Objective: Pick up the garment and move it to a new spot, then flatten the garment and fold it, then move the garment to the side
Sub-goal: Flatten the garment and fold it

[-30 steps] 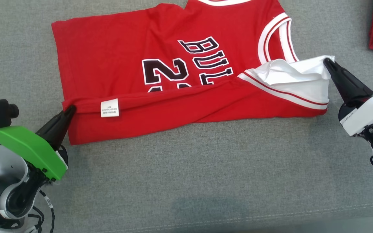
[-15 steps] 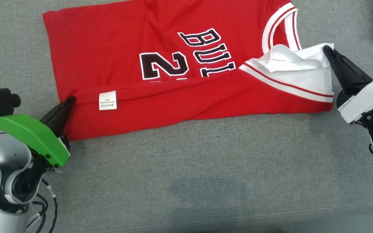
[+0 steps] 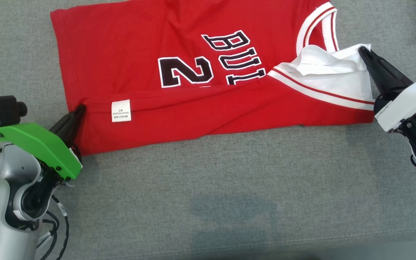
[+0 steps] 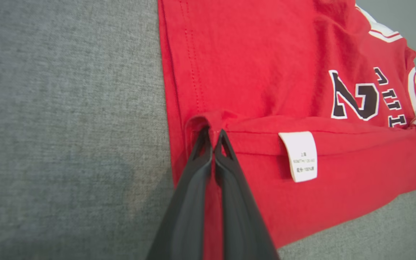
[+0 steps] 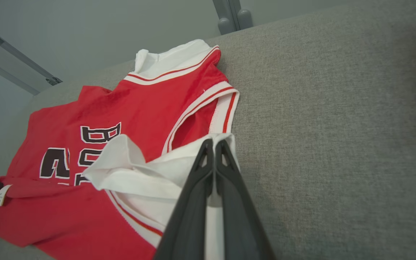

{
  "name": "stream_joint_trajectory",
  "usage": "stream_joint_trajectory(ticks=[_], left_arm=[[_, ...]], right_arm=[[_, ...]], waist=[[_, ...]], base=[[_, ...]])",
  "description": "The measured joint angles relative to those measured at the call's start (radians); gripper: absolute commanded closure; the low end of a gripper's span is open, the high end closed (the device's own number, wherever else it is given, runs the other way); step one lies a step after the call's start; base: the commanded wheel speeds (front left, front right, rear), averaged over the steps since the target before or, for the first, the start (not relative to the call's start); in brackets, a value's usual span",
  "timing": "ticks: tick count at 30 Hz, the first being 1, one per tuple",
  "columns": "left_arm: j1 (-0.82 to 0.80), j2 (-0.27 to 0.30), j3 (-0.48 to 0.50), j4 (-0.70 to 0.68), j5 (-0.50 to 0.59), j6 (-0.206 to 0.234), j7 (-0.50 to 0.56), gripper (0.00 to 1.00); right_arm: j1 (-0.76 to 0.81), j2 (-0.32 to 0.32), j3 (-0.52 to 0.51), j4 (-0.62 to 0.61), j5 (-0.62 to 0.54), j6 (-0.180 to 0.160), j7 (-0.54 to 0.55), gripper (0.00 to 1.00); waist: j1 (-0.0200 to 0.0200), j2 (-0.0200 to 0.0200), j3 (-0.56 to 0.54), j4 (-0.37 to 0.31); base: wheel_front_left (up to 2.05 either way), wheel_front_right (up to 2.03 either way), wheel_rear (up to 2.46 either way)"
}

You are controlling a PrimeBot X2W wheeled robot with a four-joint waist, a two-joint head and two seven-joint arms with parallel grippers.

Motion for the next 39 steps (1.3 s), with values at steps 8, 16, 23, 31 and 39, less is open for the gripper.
stream_joint_trajectory(ticks=[8, 16, 23, 31, 39], left_arm=[[-0.02, -0.004, 0.006, 0.035, 0.023, 0.0, -0.038, 0.0], [-0.02, -0.008, 0.037, 0.054, 0.066, 0.0, -0.132, 0.0], [0.039, -0.036, 0.058, 0.022, 0.096, -0.011, -0.25, 0.0], [0.163, -0.04, 0.047, 0.018, 0.165, -0.041, -0.382, 0.0], [0.273, -0.059, 0.03, 0.055, 0.205, -0.056, -0.488, 0.0]], right_arm=[[-0.022, 0.002, -0.007, 0.039, -0.032, 0.0, -0.048, 0.0], [-0.021, 0.006, -0.021, 0.055, -0.07, 0.0, -0.137, 0.0], [0.061, -0.002, -0.013, 0.053, -0.15, 0.002, -0.226, 0.0], [0.179, -0.004, -0.002, 0.036, -0.256, -0.047, -0.342, 0.0], [0.301, 0.026, 0.033, 0.042, -0.286, -0.074, -0.396, 0.0]], waist=[[0.0, 0.0, -0.011, 0.002], [0.0, 0.0, -0.048, 0.001], [0.0, 0.0, -0.1, 0.0], [-0.0001, 0.0, -0.179, -0.007], [-0.0001, 0.0, -0.269, -0.021]], base=[[0.0, 0.0, 0.0], [0.0, 0.0, 0.0], [0.0, 0.0, 0.0], [0.0, 0.0, 0.0], [0.0, 0.0, 0.0]])
